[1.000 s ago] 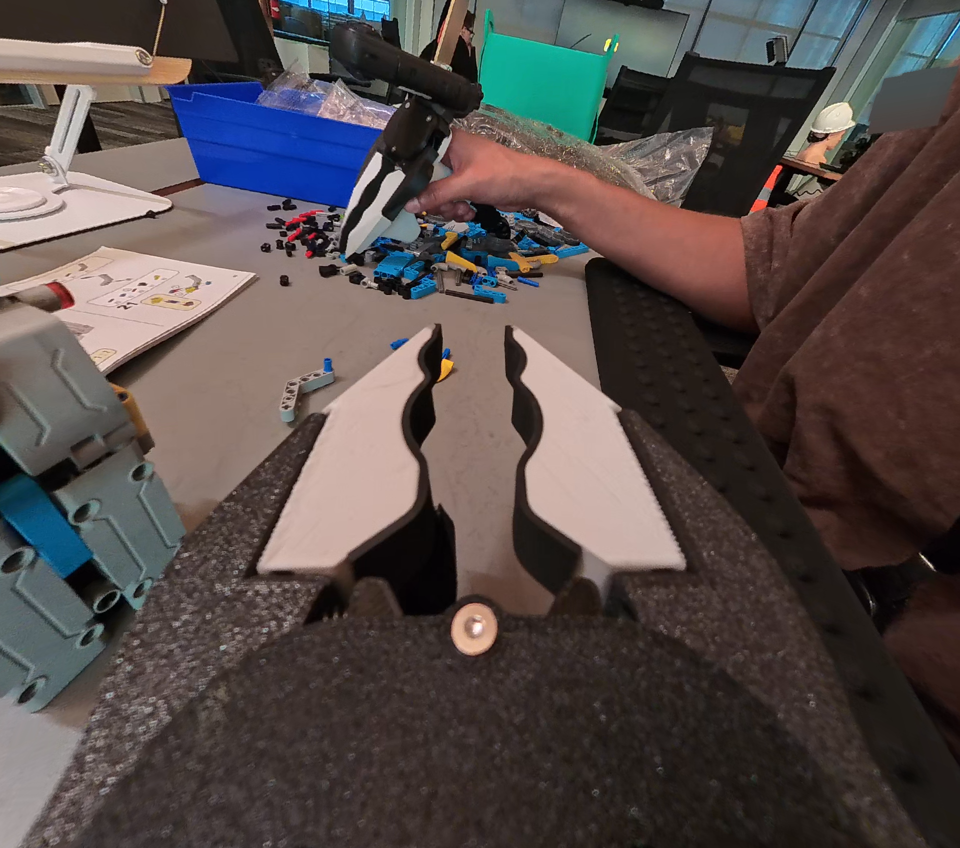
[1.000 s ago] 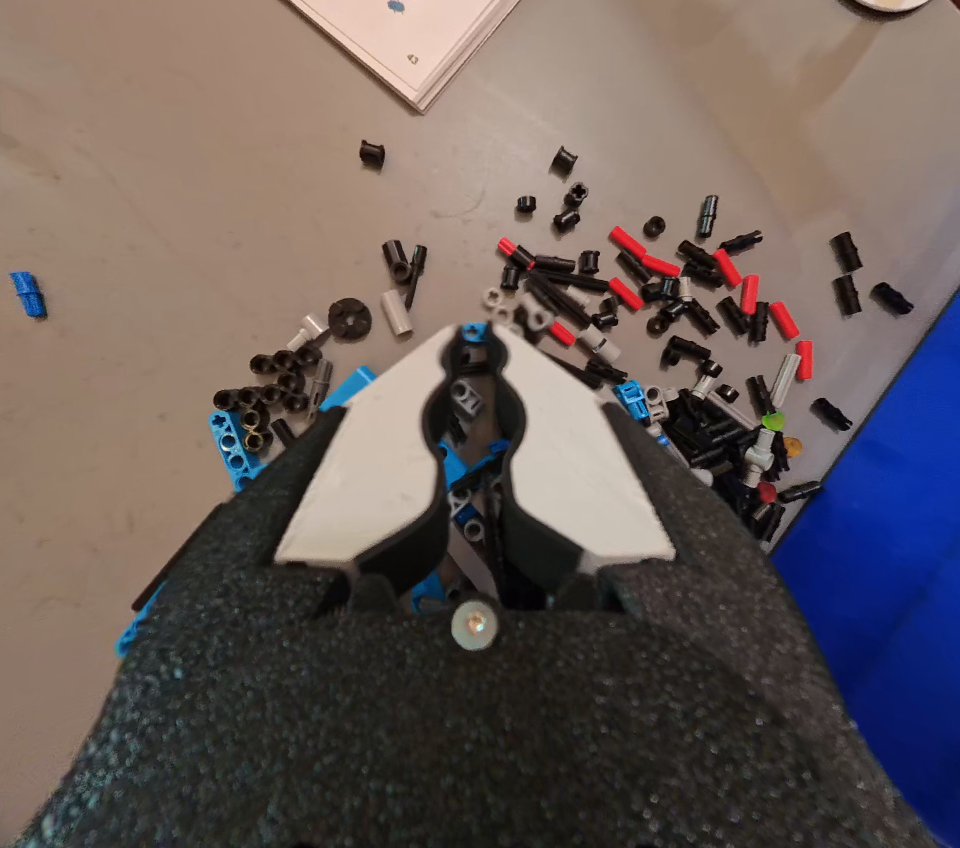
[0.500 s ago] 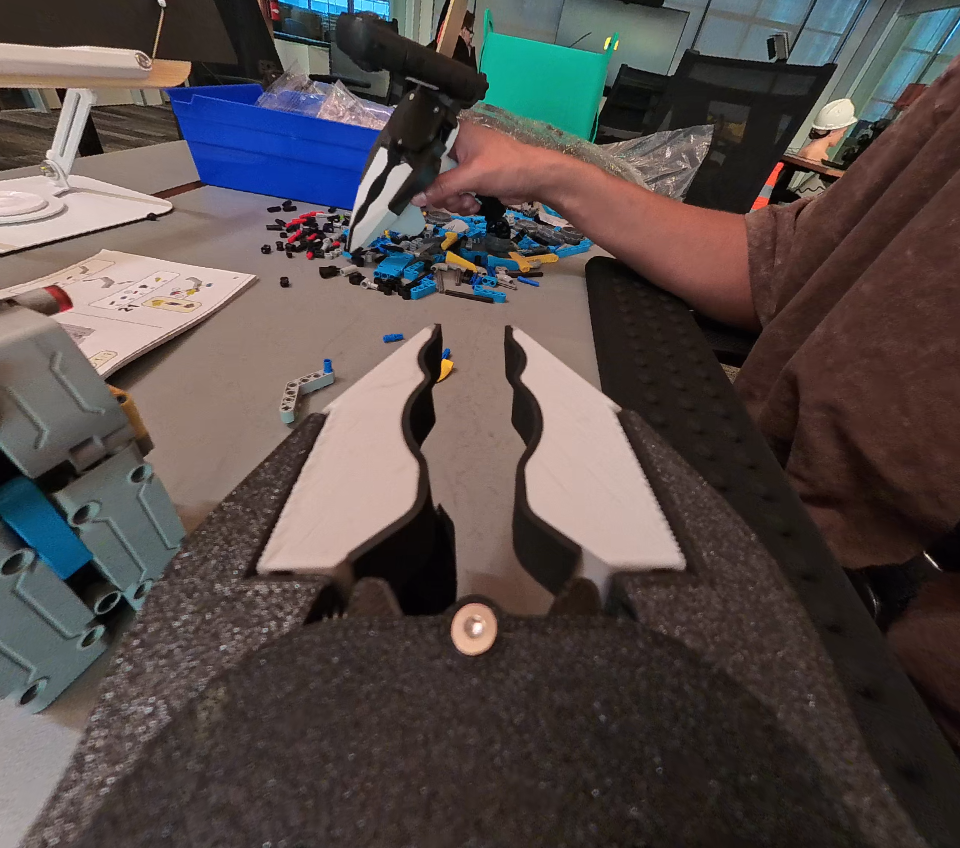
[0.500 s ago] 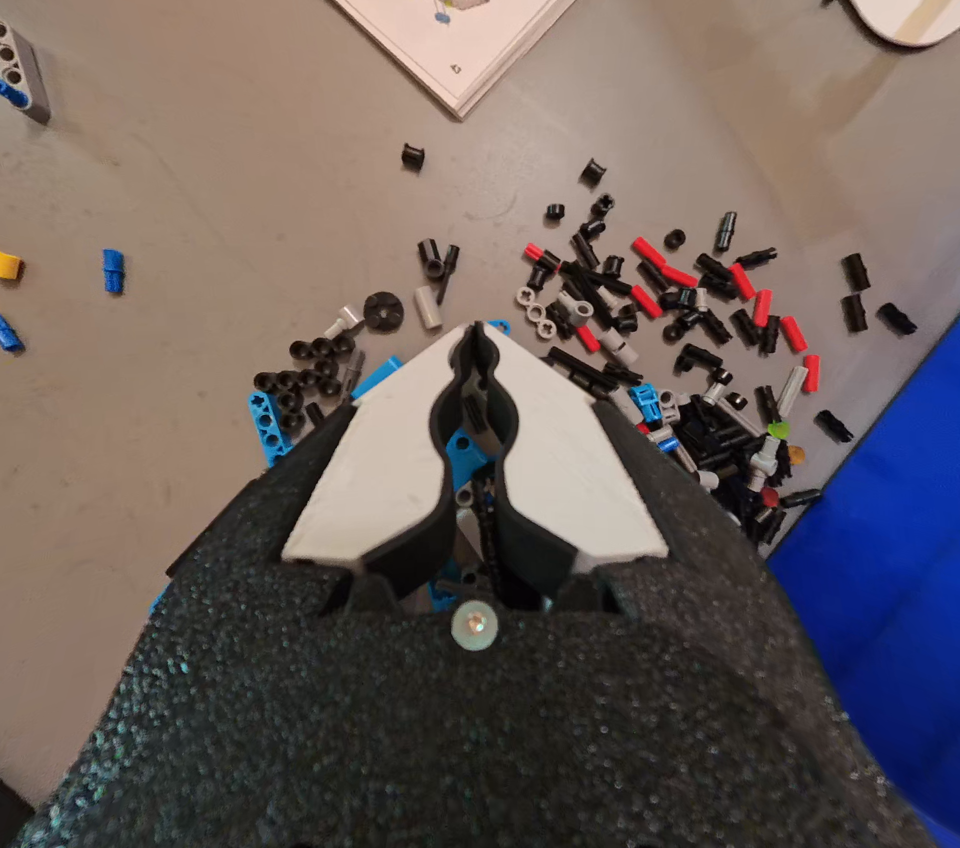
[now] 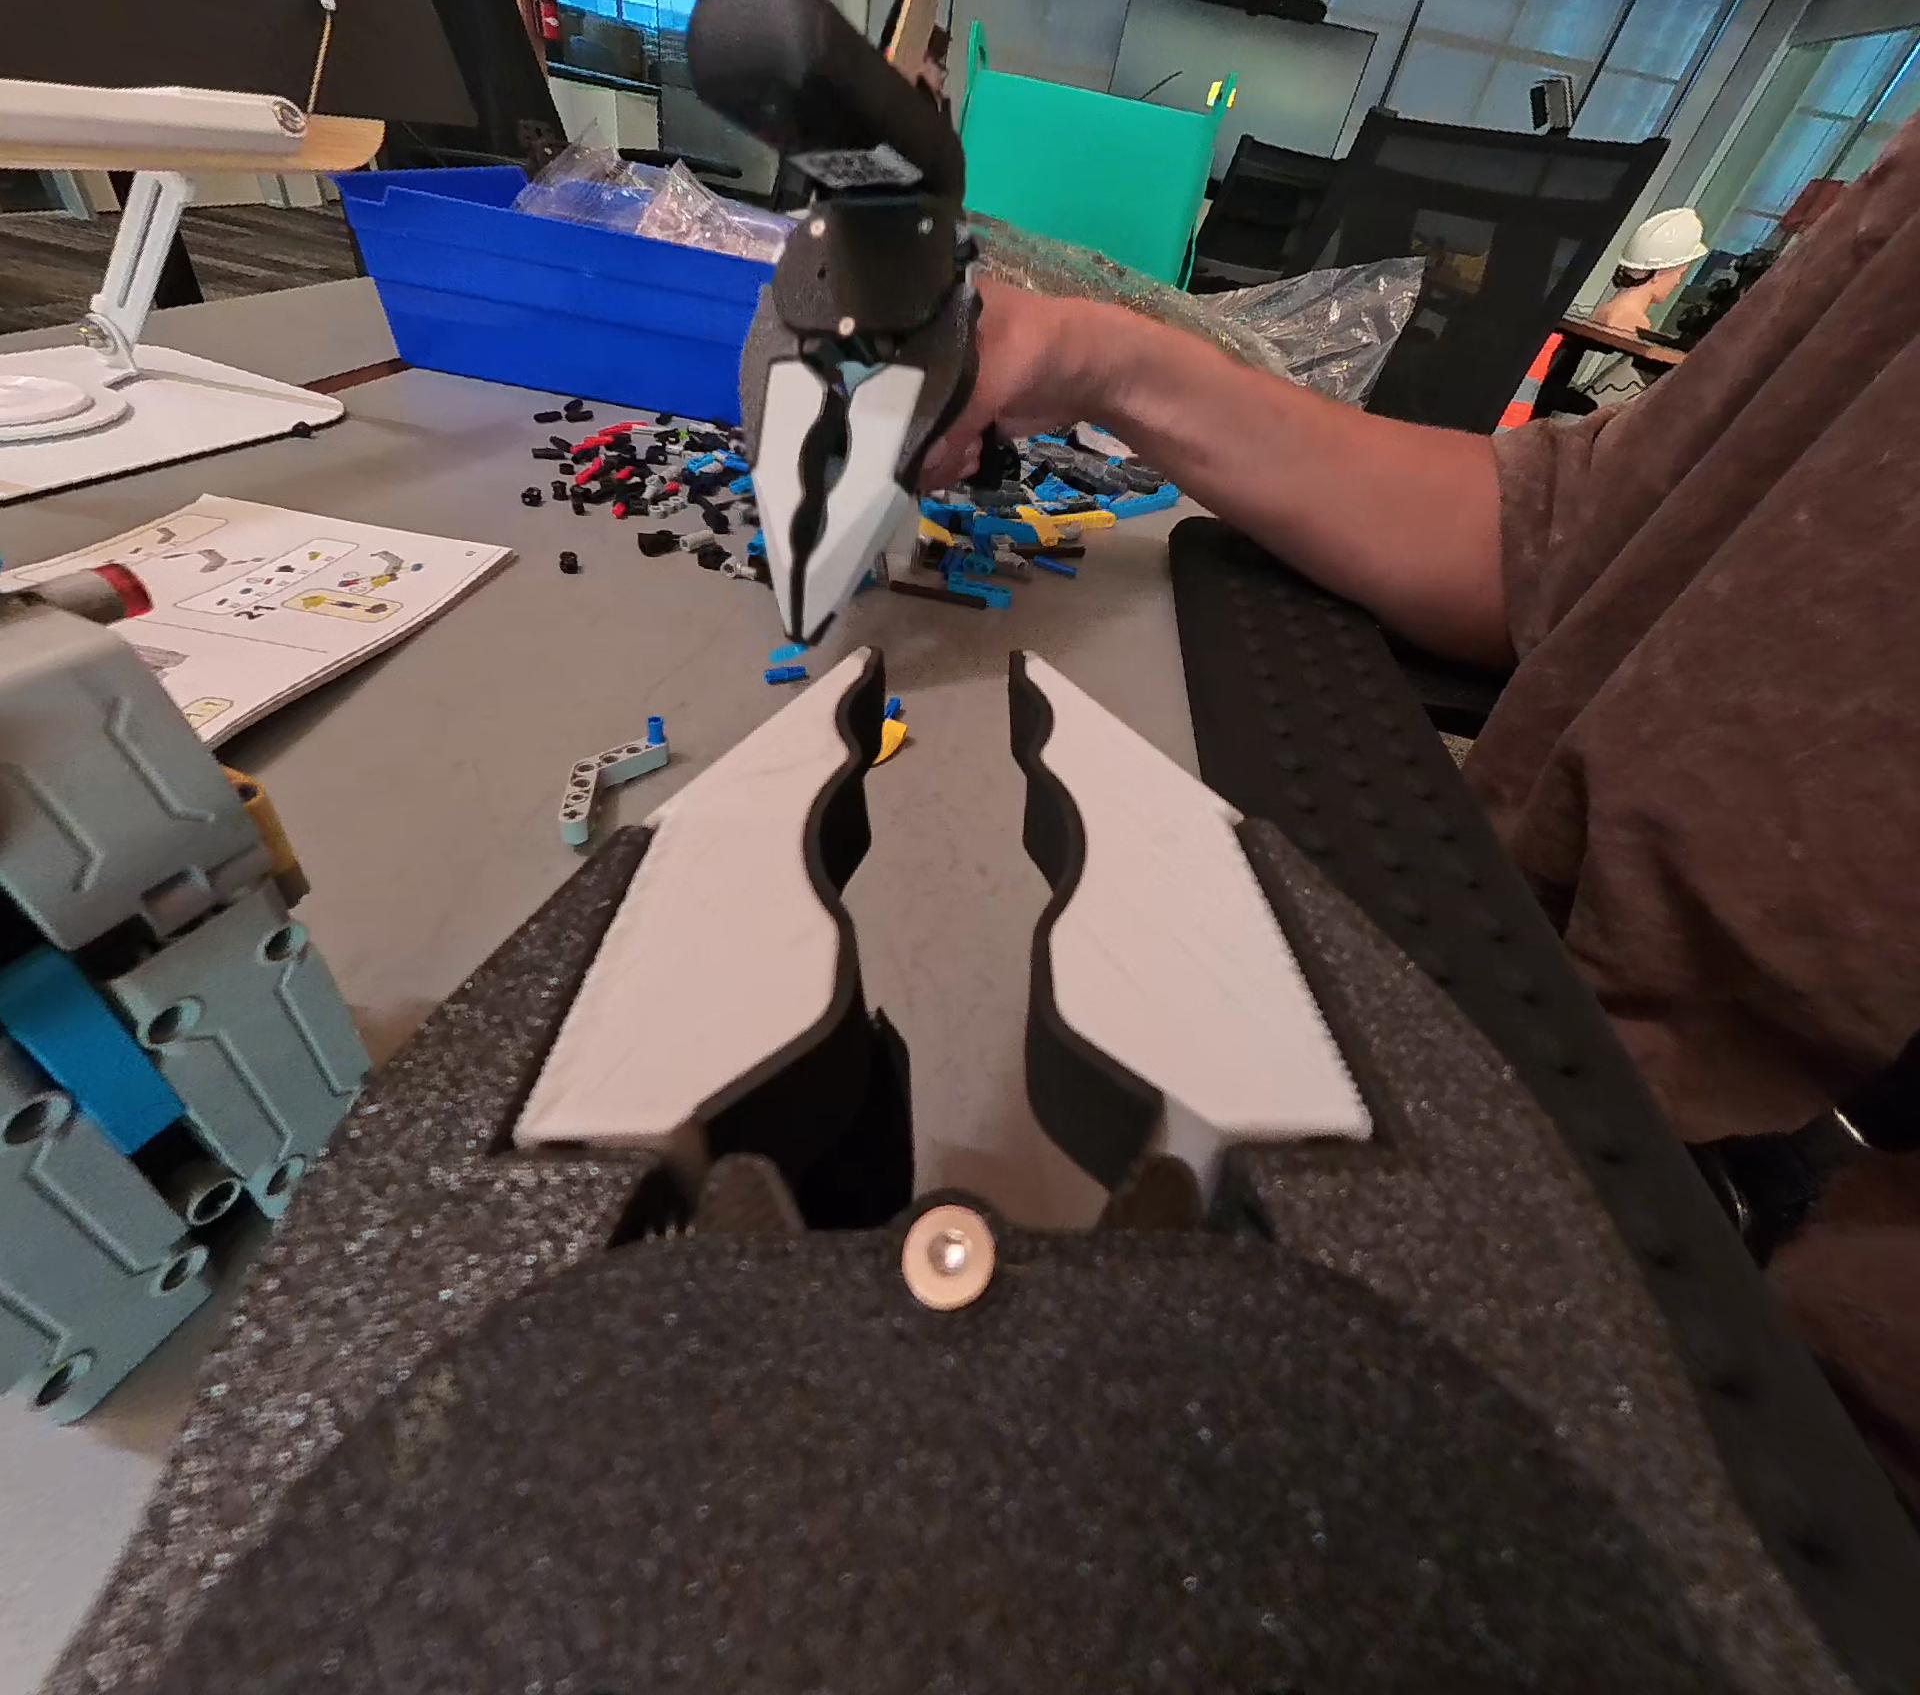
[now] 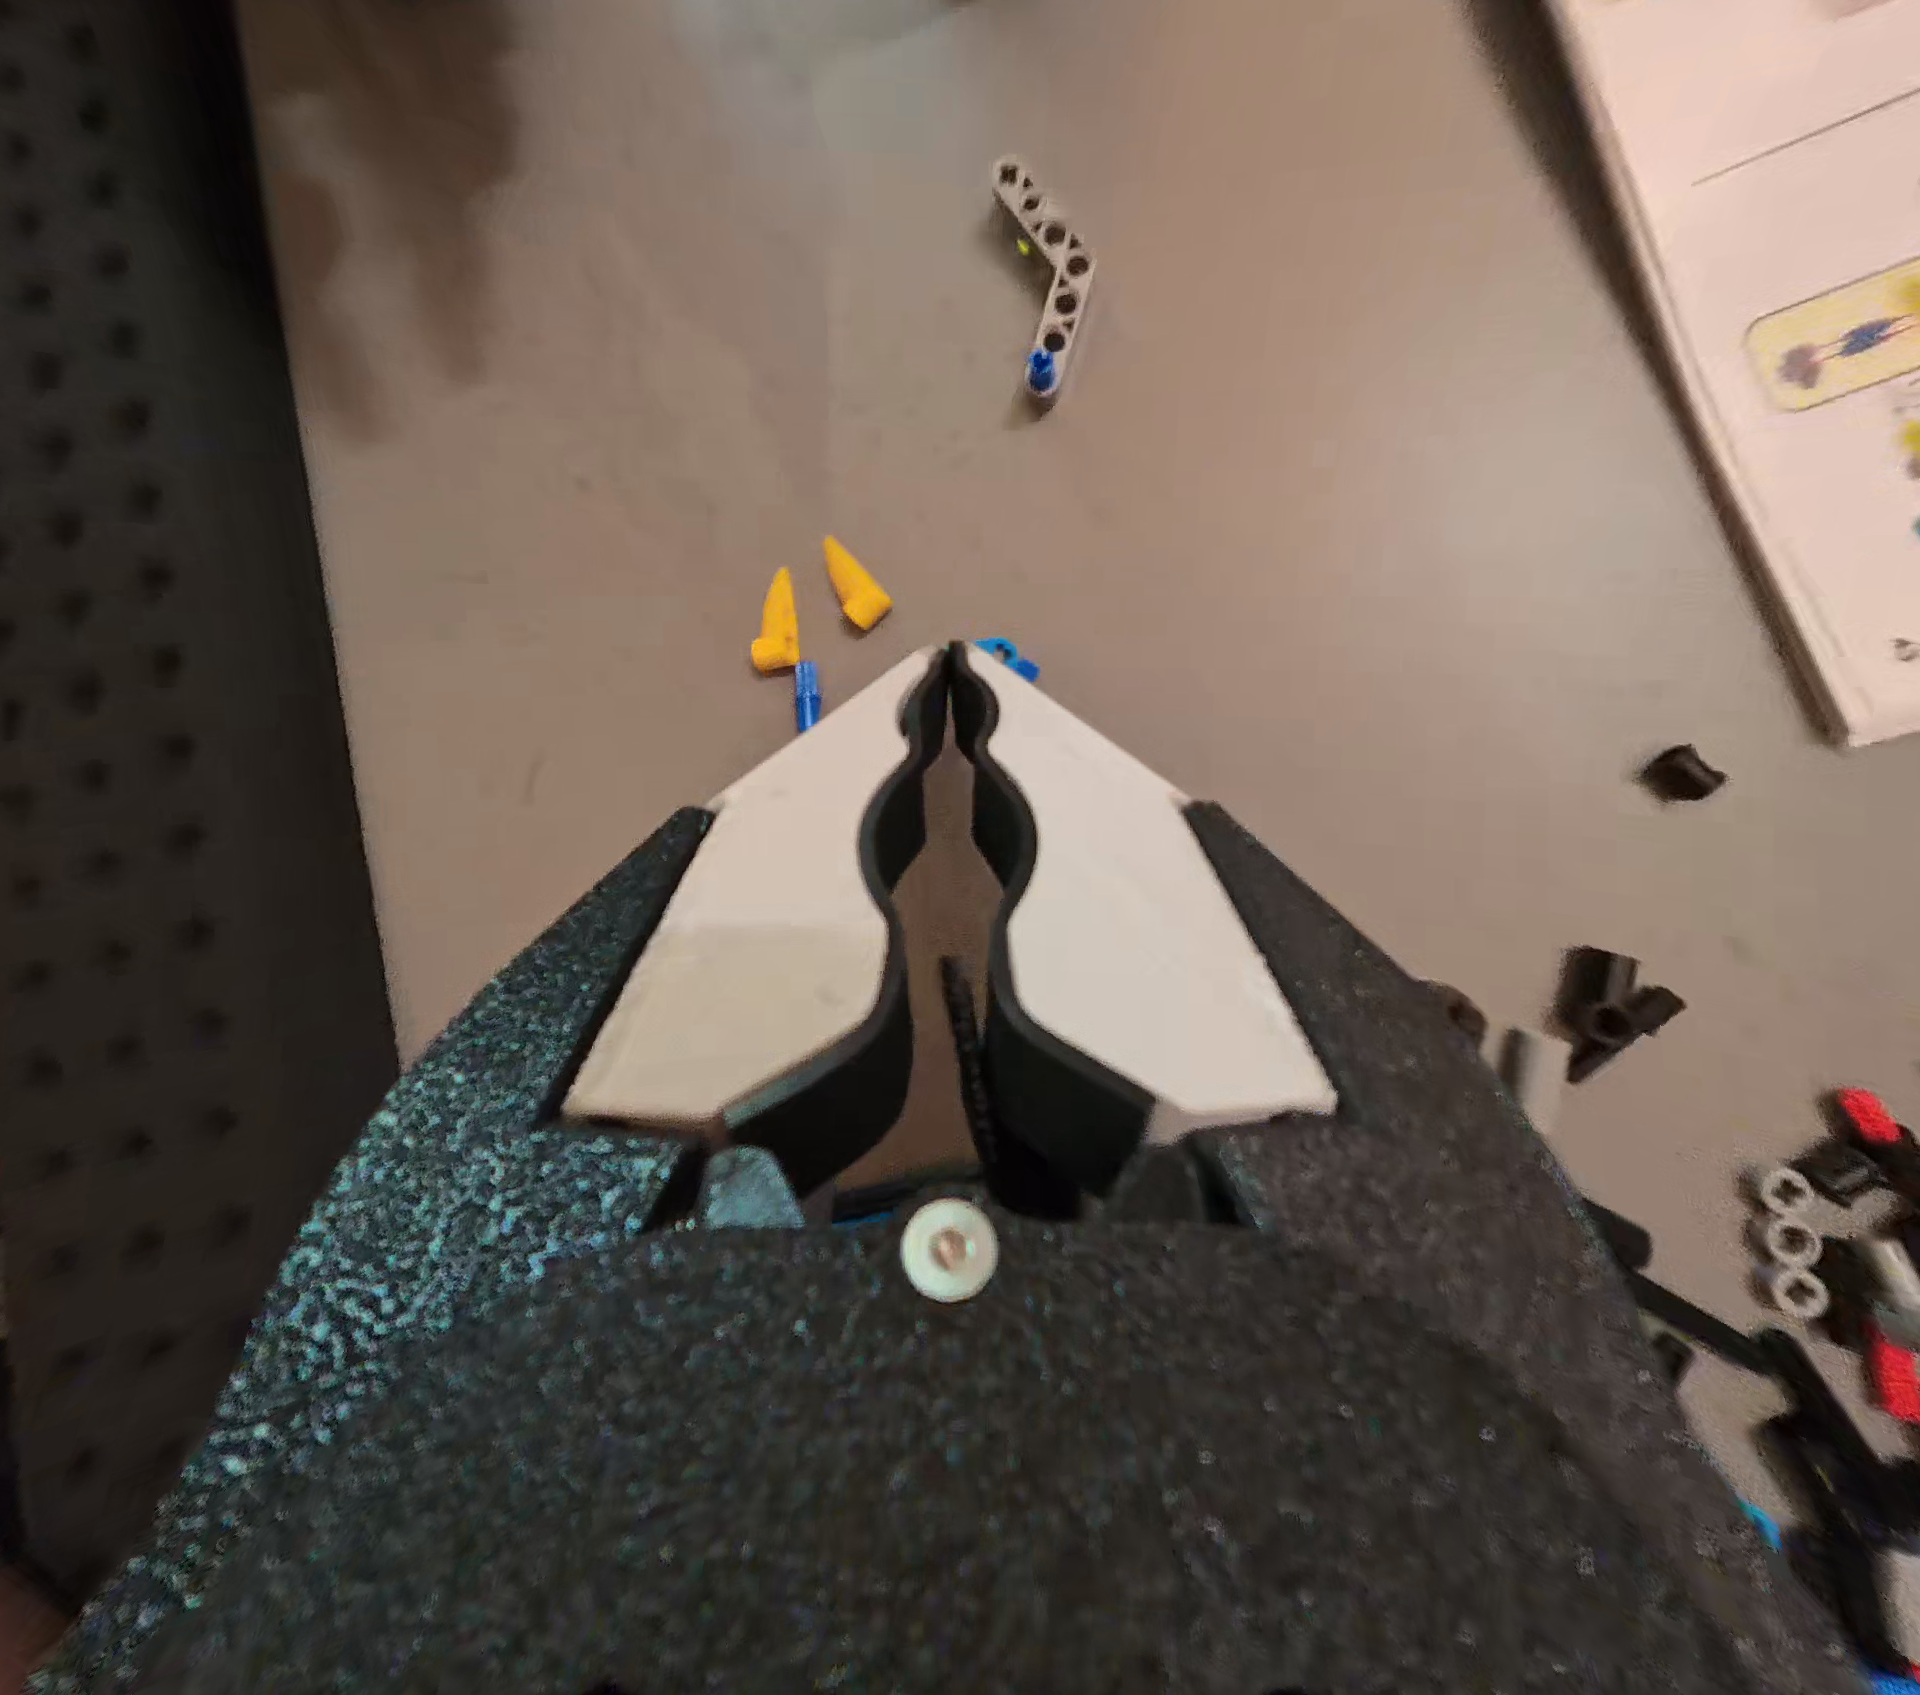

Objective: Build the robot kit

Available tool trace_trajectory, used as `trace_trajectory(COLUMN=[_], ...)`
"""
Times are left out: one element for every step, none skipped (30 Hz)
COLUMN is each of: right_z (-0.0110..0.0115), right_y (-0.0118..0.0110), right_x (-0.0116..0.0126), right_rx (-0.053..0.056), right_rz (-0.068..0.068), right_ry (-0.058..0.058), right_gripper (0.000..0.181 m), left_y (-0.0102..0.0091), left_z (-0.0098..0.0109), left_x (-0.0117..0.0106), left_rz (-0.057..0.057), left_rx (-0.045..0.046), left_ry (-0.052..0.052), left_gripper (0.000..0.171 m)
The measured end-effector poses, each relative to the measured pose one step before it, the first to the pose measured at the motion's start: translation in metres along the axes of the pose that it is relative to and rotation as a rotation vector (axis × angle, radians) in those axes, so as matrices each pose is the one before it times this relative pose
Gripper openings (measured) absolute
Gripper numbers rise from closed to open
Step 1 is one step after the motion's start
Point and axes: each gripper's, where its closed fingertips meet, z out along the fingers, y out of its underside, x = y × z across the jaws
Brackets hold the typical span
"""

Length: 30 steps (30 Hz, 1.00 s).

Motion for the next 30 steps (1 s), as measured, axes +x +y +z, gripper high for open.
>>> trace_trajectory(right_z=[0.00278, 0.00124, -0.00023, -0.00132, -0.00149, -0.00173, -0.00217, -0.00272, -0.00305, -0.00213, -0.00046, 0.00132, 0.00273, 0.00345, 0.00175, 0.00092, 0.00153, 0.00196, 0.00136, 0.00132, 0.00061, -0.00017, -0.00167, -0.00360, -0.00584, -0.00730, -0.00781, -0.00730, -0.00631, -0.00595], right_y=[0.00240, 0.00200, 0.00112, -0.00043, -0.00006, 0.00065, 0.00003, -0.00035, 0.00002, 0.00113, 0.00321, 0.00505, 0.00515, 0.00305, -0.00173, -0.00248, -0.00006, 0.00075, -0.00084, -0.00045, 0.00017, 0.00107, 0.00038, -0.00047, -0.00109, -0.00075, -0.00064, -0.00042, 0.00156, 0.00274], right_x=[0.00083, 0.00009, -0.00024, -0.00090, -0.00042, 0.00169, 0.00254, 0.00360, 0.00492, 0.00389, 0.00341, 0.00349, 0.00174, -0.00156, -0.00298, -0.00398, -0.00337, -0.00412, -0.00380, -0.00264, -0.00329, -0.00247, -0.00048, -0.00064, 0.00126, 0.00331, 0.00501, 0.00662, 0.00905, 0.01198], right_rx=[-0.0125, -0.0070, -0.0005, 0.0093, 0.0055, -0.0012, 0.0045, 0.0080, 0.0094, 0.0057, -0.0068, -0.0195, -0.0220, -0.0136, 0.0101, 0.0091, -0.0076, -0.0113, -0.0008, 0.0014, -0.0009, -0.0053, 0.0012, 0.0102, 0.0166, 0.0182, 0.0191, 0.0191, 0.0057, -0.0036], right_rz=[0.0034, 0.0067, 0.0074, 0.0062, 0.0038, -0.0014, -0.0053, -0.0034, 0.0013, 0.0078, 0.0133, 0.0109, 0.0048, 0.0023, 0.0004, -0.0036, -0.0043, -0.0014, 0.0021, 0.0001, -0.0004, -0.0004, 0.0010, 0.0047, 0.0096, 0.0096, 0.0071, 0.0078, 0.0114, 0.0106], right_ry=[0.0024, -0.0043, -0.0063, -0.0080, -0.0028, 0.0115, 0.0174, 0.0211, 0.0251, 0.0140, 0.0080, 0.0100, 0.0042, -0.0122, -0.0169, -0.0195, -0.0145, -0.0210, -0.0218, -0.0146, -0.0188, -0.0138, -0.0026, -0.0039, 0.0045, 0.0164, 0.0264, 0.0350, 0.0468, 0.0626], right_gripper=[0.000, 0.000, 0.000, 0.000, 0.000, 0.000, 0.000, 0.000, 0.000, 0.000, 0.000, 0.000, 0.000, 0.000, 0.000, 0.000, 0.000, 0.000, 0.000, 0.000, 0.000, 0.000, 0.001, 0.003, 0.003, 0.003, 0.003, 0.001, 0.000, 0.000], left_y=[0.00005, 0.00001, 0.00007, 0.00003, -0.00006, -0.00008, 0.00004, 0.00009, -0.00004, 0.00006, 0.00006, 0.00003, 0.00004, 0.00009, -0.00011, -0.00011, -0.00001, 0.00007, 0.00009, 0.00005, 0.00001, -0.00006, -0.00009, -0.00009, -0.00002, 0.00007, -0.00004, 0.00008, 0.00005, 0.00003], left_z=[0.00001, -0.00001, 0.00012, -0.00002, 0.00000, -0.00003, 0.00007, -0.00001, 0.00013, 0.00000, 0.00004, -0.00001, 0.00004, 0.00006, -0.00002, -0.00011, 0.00000, 0.00004, 0.00006, 0.00001, -0.00006, 0.00000, -0.00011, -0.00005, 0.00001, 0.00004, 0.00000, 0.00009, 0.00003, 0.00002], left_x=[0.00029, 0.00024, 0.00008, 0.00001, -0.00007, -0.00015, 0.00002, 0.00007, 0.00010, 0.00002, 0.00012, -0.00002, -0.00006, -0.00003, -0.00010, -0.00012, -0.00003, 0.00012, 0.00019, 0.00002, 0.00011, -0.00004, -0.00010, 0.00003, -0.00002, 0.00013, 0.00005, 0.00008, -0.00002, -0.00020], left_rz=[0.0029, 0.0023, 0.0011, -0.0001, -0.0007, -0.0007, -0.0004, 0.0003, 0.0009, 0.0009, 0.0006, 0.0002, -0.0005, -0.0011, -0.0011, -0.0007, 0.0002, 0.0011, 0.0014, 0.0009, 0.0001, -0.0006, -0.0007, -0.0002, 0.0004, 0.0007, 0.0008, 0.0002, -0.0008, -0.0017], left_rx=[-0.00047, -0.00028, -0.00040, -0.00023, 0.00034, 0.00035, -0.00039, -0.00055, -0.00031, -0.00034, -0.00020, -0.00019, -0.00043, -0.00013, 0.00059, 0.00063, 0.00007, -0.00028, -0.00034, -0.00023, 0.00012, 0.00034, 0.00054, 0.00068, 0.00014, -0.00030, -0.00031, -0.00052, -0.00052, 0.00012], left_ry=[-0.0002, -0.0002, 0.0000, 0.0000, -0.0001, 0.0000, 0.0002, 0.0000, -0.0001, -0.0001, -0.0002, -0.0001, 0.0002, 0.0002, 0.0001, -0.0001, -0.0001, 0.0000, 0.0000, 0.0000, 0.0000, 0.0001, 0.0001, -0.0001, 0.0000, -0.0001, -0.0001, 0.0002, 0.0003, 0.0001], left_gripper=[0.024, 0.024, 0.024, 0.024, 0.024, 0.024, 0.024, 0.024, 0.024, 0.024, 0.024, 0.024, 0.024, 0.024, 0.024, 0.024, 0.024, 0.024, 0.024, 0.024, 0.024, 0.024, 0.024, 0.024, 0.024, 0.024, 0.024, 0.024, 0.024, 0.024])
